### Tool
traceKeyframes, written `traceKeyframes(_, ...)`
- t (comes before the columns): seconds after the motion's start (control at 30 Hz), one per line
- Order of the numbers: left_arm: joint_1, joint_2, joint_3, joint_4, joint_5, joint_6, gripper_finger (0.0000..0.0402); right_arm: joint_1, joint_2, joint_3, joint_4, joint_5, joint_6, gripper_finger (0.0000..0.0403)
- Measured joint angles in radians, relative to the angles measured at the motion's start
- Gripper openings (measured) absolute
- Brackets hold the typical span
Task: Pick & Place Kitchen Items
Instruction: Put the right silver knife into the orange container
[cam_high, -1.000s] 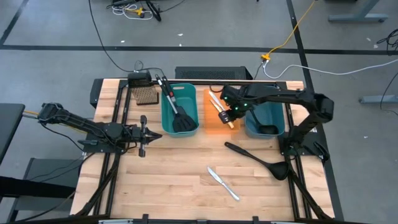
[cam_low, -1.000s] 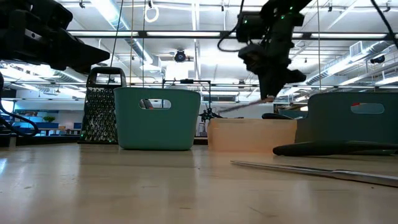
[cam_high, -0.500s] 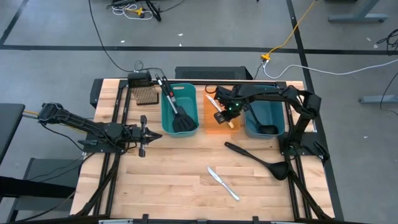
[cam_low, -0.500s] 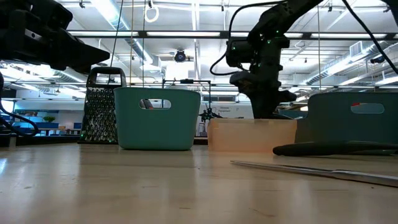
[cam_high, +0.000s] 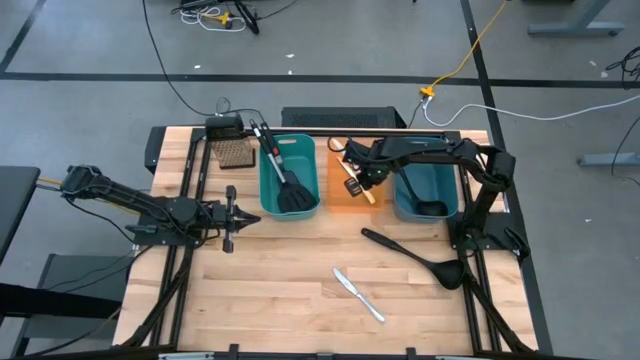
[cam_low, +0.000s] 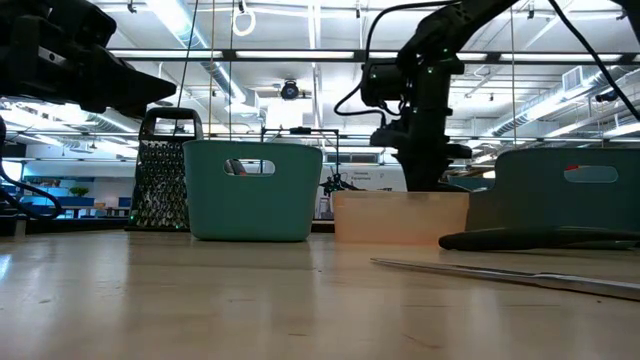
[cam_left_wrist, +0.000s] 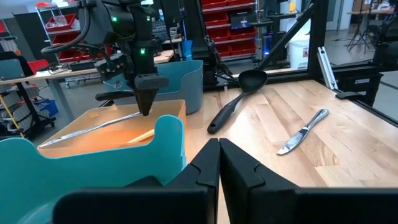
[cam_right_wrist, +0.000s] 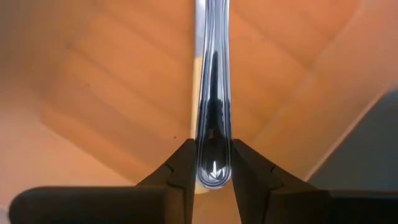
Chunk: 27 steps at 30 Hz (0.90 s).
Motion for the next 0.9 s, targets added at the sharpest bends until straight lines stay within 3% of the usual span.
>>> traceKeyframes(0.13,0.000,0.000,0.000,0.000,0.000,0.000,0.0014,0.003,0.000,0.000,0.017,-0.008,-0.002,0.0081)
traceKeyframes(0.43,0.000,0.000,0.000,0.000,0.000,0.004,0.0014,0.003,0.000,0.000,-0.025,-0.141,0.072,0.0081)
traceKeyframes(0.9,0.000,0.000,0.000,0.000,0.000,0.000,0.0014,0.025,0.097,0.000,-0.023,-0.043,0.105,0.0081)
